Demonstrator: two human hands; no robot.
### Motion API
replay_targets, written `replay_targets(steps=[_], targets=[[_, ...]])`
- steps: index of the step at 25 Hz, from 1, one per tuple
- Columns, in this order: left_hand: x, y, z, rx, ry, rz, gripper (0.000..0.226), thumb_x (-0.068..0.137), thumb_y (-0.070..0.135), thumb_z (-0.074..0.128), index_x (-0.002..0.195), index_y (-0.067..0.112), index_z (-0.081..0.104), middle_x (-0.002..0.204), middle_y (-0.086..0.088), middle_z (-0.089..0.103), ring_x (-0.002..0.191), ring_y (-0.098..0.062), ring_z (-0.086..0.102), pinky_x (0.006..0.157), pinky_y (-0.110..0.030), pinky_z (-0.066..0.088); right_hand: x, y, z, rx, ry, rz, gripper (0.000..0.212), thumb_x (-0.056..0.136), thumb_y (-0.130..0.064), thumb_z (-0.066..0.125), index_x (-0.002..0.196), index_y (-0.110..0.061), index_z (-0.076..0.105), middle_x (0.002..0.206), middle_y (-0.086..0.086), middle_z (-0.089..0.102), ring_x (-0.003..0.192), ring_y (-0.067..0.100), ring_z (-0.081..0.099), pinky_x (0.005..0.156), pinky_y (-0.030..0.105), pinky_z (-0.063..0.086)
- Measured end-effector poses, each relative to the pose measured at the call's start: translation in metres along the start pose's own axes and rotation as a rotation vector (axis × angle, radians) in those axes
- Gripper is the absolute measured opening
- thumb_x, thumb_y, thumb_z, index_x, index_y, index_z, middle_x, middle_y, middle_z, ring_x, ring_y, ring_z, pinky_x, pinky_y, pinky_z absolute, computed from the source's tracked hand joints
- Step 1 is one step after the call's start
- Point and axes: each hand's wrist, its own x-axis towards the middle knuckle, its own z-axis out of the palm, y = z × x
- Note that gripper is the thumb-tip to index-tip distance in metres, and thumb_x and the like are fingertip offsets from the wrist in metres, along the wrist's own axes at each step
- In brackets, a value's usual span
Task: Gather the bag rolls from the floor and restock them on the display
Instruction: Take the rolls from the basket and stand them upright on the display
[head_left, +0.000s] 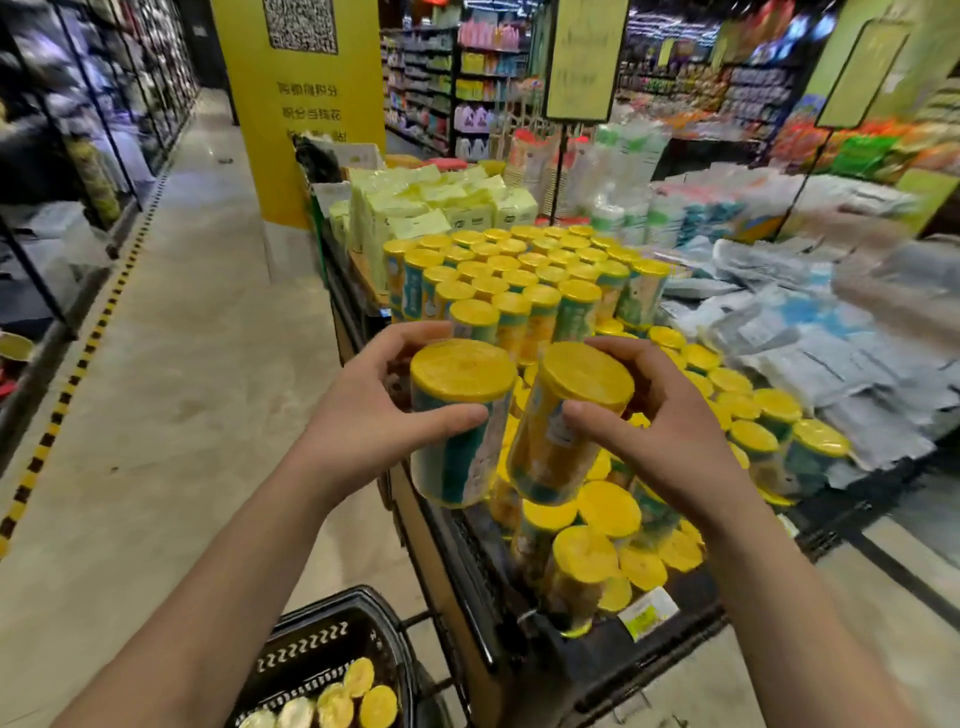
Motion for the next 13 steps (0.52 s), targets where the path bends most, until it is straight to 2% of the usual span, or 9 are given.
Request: replay_targets(steps=[8,13], targets=[[0.045,0.042,0.168,0.037,0.055,-0.060,0.088,0.047,0.061,0.095,0.126,0.046,0.061,0.128,0.011,0.067,0.122,-0.013,0.062,0.103,-0.046,0.051,0.008,0.078,-0.169,0.022,-0.008,-0.029,0.059,0.075,-0.043,0.085,0.126,-0.050,0.057,0.121,-0.024,0.063,0.104,0.002,0.063,0.088,0.035,0.056],[0.082,0.055,0.237,0.101,0.084,-0.094,0.082,0.050,0.061,0.093,0.125,0.050,0.061,0.128,0.019,0.064,0.121,-0.005,0.060,0.099,-0.043,0.055,0.038,0.114,-0.222,0.070,0.019,-0.028,0.059,0.074,-0.043,0.086,0.125,-0.050,0.058,0.117,-0.026,0.064,0.106,0.002,0.063,0.089,0.039,0.056]])
